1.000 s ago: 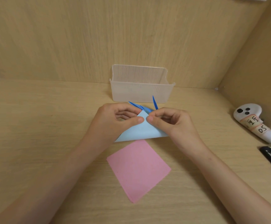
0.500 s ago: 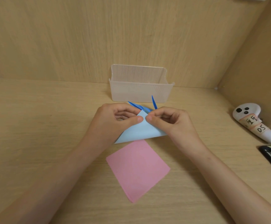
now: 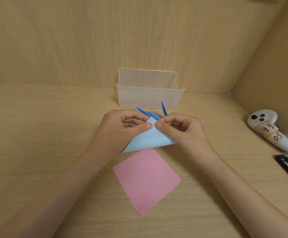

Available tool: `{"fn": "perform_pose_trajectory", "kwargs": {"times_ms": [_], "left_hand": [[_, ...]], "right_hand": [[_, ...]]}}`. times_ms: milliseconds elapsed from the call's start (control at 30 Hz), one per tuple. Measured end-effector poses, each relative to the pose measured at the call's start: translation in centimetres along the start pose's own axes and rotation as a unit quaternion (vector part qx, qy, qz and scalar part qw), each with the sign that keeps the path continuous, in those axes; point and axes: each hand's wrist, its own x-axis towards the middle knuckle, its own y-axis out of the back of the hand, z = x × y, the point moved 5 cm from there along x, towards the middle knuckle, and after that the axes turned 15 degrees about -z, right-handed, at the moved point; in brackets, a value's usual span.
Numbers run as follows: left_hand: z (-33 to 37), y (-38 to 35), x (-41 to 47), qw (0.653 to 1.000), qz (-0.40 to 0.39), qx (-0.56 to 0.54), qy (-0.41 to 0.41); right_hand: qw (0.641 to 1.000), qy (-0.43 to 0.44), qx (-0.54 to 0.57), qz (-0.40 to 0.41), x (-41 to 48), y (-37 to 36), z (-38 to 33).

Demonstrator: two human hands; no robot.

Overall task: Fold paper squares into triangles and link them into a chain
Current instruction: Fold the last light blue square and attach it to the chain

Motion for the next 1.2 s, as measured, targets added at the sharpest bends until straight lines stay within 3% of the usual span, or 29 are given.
{"fn": "perform_pose_trajectory", "kwargs": {"times_ms": [1200], "left_hand": [[0.37, -0.11, -0.09, 0.999, 0.012, -0.047, 0.0]], "right_hand": [[0.999, -0.016, 0.05, 0.002, -0.2, -0.14, -0.38]]}}
